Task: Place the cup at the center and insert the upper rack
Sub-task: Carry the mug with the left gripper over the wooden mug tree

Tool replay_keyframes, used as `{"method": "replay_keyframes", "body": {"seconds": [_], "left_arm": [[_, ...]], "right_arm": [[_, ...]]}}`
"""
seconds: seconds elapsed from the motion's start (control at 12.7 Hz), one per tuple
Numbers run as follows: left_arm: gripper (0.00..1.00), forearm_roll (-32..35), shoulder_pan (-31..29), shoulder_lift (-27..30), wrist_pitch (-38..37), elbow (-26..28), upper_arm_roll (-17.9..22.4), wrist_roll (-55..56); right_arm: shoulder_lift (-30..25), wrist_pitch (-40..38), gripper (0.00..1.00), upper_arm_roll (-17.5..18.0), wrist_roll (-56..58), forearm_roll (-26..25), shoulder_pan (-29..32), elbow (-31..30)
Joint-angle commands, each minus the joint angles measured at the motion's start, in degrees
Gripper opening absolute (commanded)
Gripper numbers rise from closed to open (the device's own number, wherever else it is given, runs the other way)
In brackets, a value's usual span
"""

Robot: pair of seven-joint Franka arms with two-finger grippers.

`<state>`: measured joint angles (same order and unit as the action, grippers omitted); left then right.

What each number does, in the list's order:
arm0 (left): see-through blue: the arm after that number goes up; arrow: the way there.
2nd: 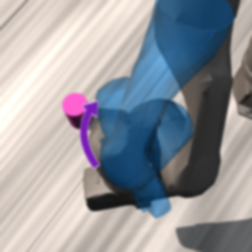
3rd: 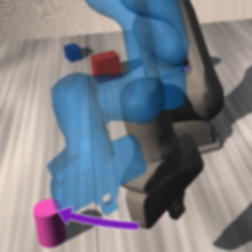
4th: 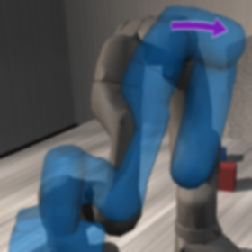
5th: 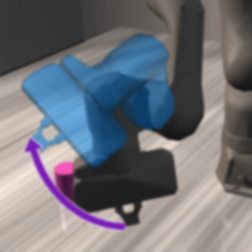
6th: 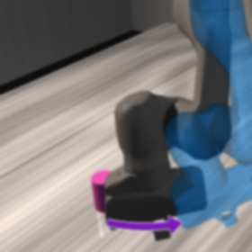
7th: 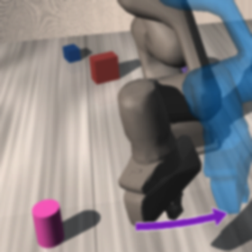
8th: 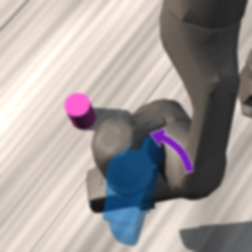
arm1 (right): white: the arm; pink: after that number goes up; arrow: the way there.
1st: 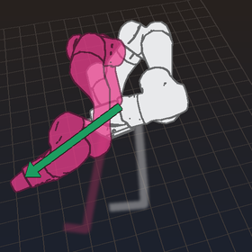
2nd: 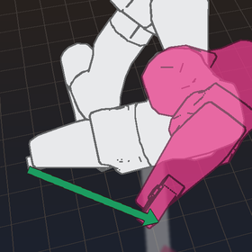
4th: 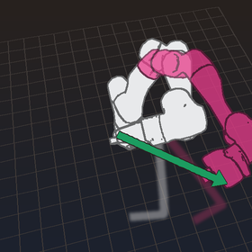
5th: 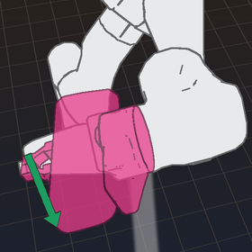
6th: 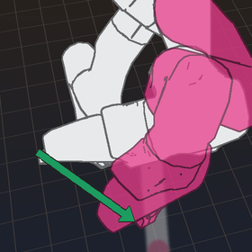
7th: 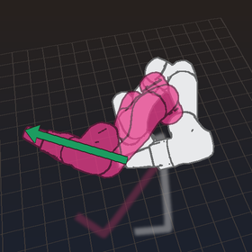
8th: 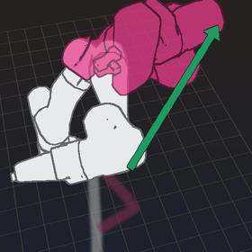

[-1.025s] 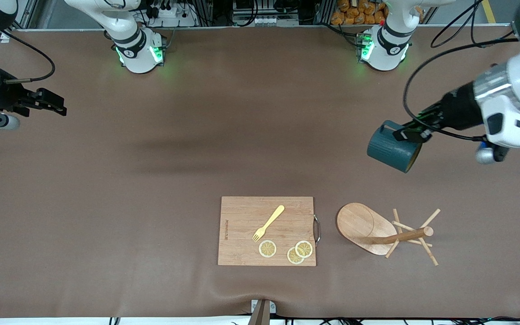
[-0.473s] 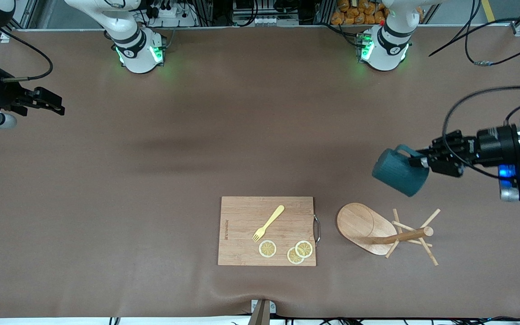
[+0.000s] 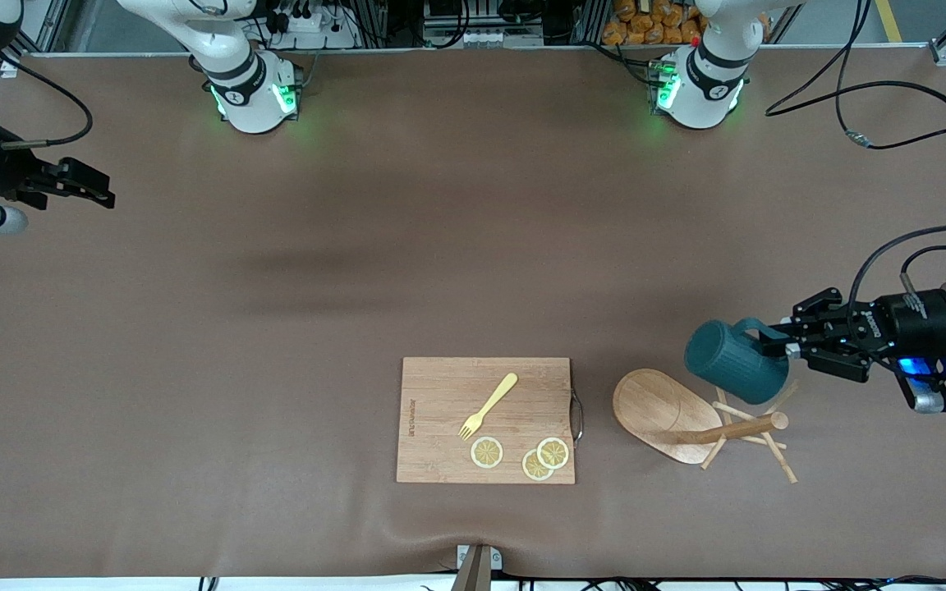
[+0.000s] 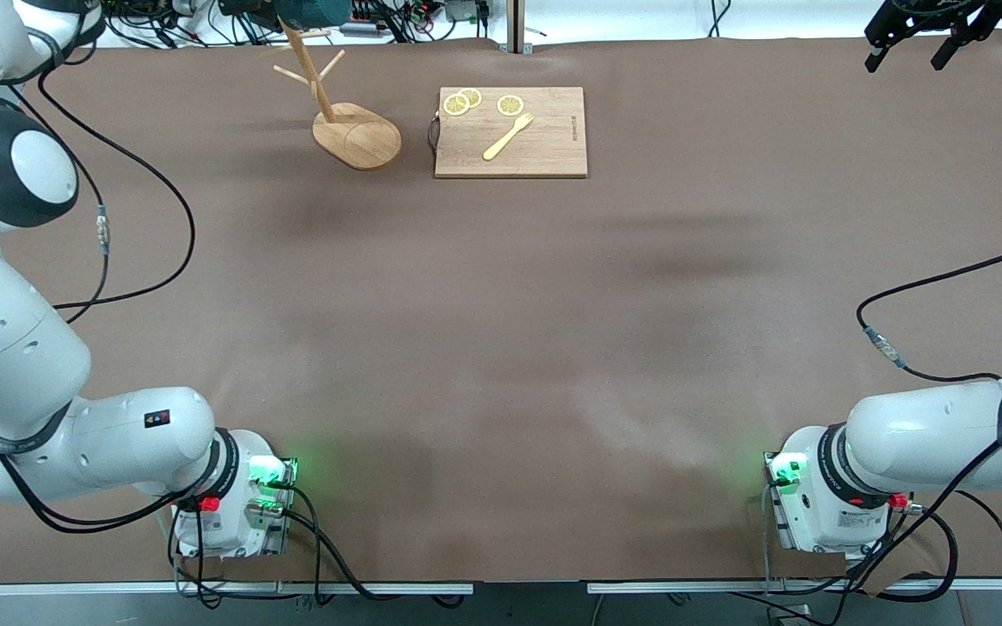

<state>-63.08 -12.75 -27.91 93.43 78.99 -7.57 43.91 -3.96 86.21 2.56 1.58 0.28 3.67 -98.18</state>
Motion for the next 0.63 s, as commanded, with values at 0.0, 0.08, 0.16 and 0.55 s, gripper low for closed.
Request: {"method": "replay_keyframes", "body": {"seconds": [0.0, 0.08, 0.16, 0.55], "left_arm": [[0.0, -1.7, 0.4, -0.7, 2.7, -0.7, -0.4, -0.1], [0.0, -1.7, 0.5, -1.3, 4.6, -0.7, -0.8, -0.1], [0.0, -1.8, 1.1, -1.6, 6.1, -0.7, -0.9, -0.1], [0.0, -0.9, 4.0, -2.2, 9.0, 0.1, -0.8, 0.2]], "right_arm": [[-1.1, -0.4, 1.0, 0.5, 1.2, 0.5, 1.4, -0.5], [-1.1, -0.4, 1.0, 0.5, 1.2, 0.5, 1.9, -0.5], [-1.0, -0.5, 1.0, 0.5, 1.2, 0.5, 2.0, -0.6], [-1.0, -1.7, 1.0, 0.6, 1.3, 0.5, 1.9, -0.6]]}}
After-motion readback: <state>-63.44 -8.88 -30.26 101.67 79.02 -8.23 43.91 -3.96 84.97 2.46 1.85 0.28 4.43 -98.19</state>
